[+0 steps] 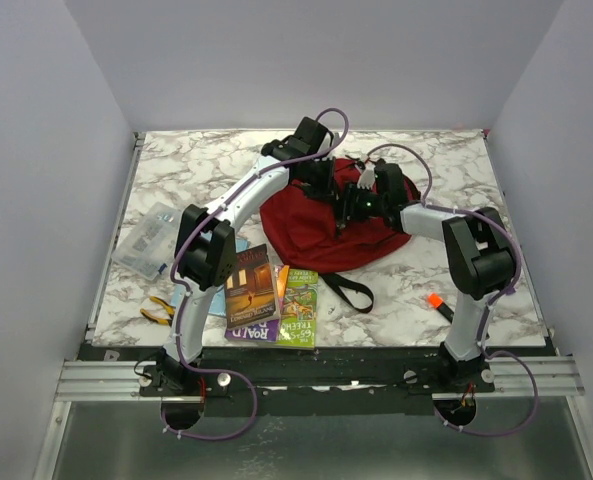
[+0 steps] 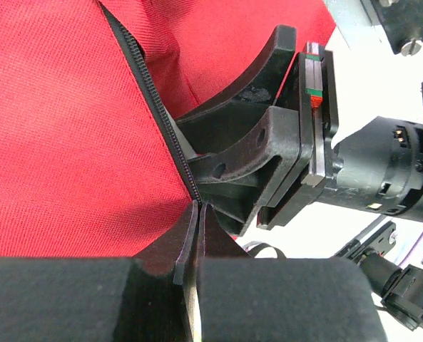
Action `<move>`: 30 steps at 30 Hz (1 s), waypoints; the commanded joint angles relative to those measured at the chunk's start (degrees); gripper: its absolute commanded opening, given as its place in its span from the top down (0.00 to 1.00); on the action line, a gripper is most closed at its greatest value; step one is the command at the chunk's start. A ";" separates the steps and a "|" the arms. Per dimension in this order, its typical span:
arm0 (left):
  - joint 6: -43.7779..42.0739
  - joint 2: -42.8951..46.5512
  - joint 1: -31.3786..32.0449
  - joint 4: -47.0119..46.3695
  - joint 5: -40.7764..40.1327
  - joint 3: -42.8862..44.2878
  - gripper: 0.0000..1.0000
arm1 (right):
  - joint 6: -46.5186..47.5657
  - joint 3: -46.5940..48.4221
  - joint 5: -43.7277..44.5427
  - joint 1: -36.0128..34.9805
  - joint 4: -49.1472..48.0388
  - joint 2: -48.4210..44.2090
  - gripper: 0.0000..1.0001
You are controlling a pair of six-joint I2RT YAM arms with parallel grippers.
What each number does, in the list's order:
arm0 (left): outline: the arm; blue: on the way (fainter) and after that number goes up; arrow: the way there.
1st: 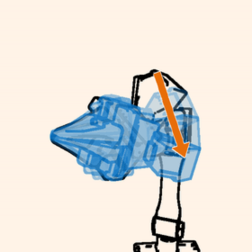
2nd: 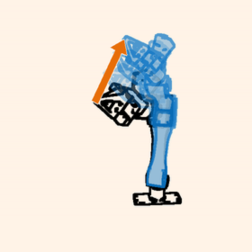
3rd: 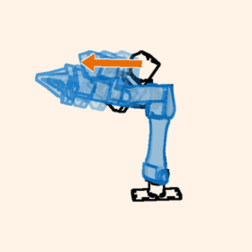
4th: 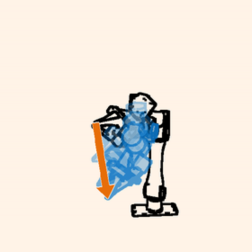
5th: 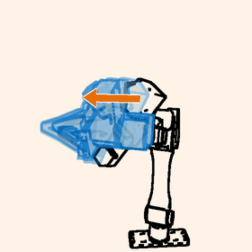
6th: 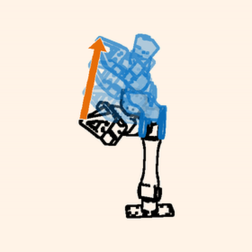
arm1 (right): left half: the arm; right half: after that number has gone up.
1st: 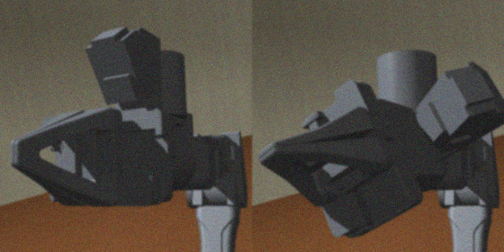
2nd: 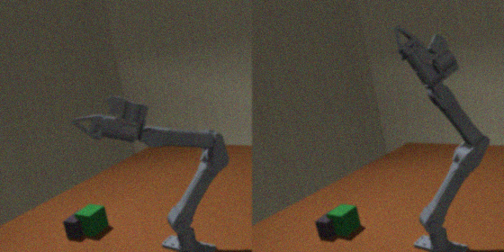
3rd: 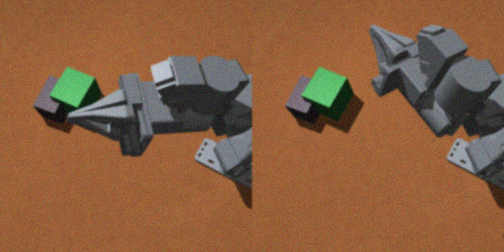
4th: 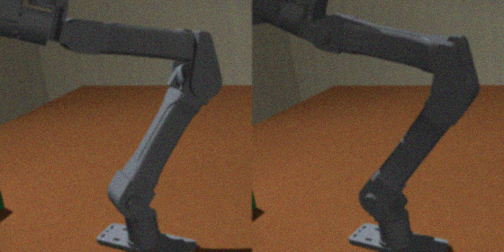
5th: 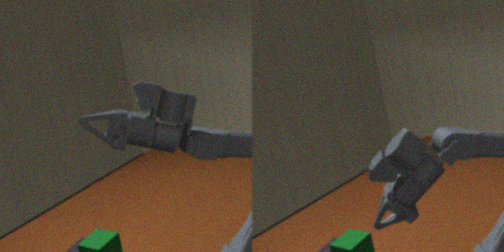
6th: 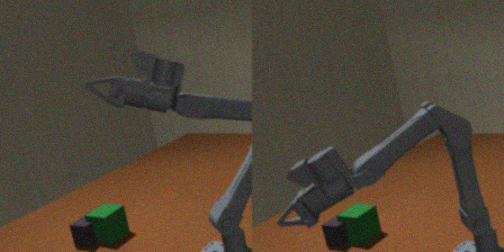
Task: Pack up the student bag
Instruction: Place the stationery in the student bag.
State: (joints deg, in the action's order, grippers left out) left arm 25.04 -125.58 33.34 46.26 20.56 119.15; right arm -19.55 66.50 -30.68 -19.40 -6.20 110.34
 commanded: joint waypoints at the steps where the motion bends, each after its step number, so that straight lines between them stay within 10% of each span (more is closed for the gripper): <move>1: 0.80 0.63 0.22 0.06 3.76 0.44 1.00 | -23.04 -6.16 -1.34 -0.11 -28.47 -0.85 0.68; 6: 0.59 0.42 0.23 -0.04 3.64 0.17 1.00 | -35.46 -8.87 -4.14 0.02 -37.42 0.83 0.56; 13: 0.62 0.88 -0.46 -0.12 3.70 0.03 1.00 | -27.55 -8.92 -3.21 0.66 -22.37 -3.99 0.33; 30: 1.77 0.38 -0.82 -0.99 6.45 -0.58 1.00 | -25.64 -4.15 0.67 0.41 -18.70 2.99 0.58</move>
State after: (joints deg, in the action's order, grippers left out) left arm 25.85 -125.58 32.25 45.45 23.11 119.09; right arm -43.81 59.42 -30.98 -17.43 -23.83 108.99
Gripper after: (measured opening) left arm 0.005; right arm 0.434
